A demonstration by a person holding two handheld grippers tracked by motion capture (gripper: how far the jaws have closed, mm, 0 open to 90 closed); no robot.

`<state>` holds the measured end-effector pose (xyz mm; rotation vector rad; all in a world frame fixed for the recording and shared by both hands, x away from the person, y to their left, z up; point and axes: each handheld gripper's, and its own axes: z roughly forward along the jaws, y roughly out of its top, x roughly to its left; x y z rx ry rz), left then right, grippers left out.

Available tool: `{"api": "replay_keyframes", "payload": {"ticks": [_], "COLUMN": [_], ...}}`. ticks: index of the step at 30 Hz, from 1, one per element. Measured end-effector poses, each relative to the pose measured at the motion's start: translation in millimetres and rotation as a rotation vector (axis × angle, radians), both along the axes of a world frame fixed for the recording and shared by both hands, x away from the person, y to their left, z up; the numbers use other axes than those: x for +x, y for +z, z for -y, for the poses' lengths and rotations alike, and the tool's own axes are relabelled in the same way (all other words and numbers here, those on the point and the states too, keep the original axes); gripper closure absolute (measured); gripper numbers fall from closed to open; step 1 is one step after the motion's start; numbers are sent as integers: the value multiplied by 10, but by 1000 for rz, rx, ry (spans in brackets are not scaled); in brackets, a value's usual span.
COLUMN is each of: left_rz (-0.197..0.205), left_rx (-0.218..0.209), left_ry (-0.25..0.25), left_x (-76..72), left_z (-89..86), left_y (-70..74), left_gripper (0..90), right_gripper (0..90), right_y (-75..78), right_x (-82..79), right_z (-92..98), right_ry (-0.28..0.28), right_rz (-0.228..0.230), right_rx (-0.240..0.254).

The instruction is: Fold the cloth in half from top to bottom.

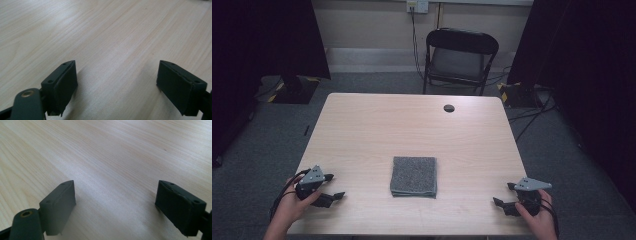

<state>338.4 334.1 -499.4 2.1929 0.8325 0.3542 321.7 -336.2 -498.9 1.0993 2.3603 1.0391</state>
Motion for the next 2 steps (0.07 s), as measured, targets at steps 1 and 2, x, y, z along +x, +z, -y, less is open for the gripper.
{"api": "replay_keyframes", "payload": {"ticks": [1,2], "left_rz": [0,1], "left_rx": [-1,-5], "left_ry": [1,4], "left_x": [-2,-6], "left_z": [0,3], "left_y": [-1,-6], "left_gripper": [161,157], "right_gripper": [155,154], "right_y": [0,-1], "right_x": [0,0], "right_z": [0,-1], "right_ry": [1,0], "right_rz": [0,0], "right_rx": [1,0]}}
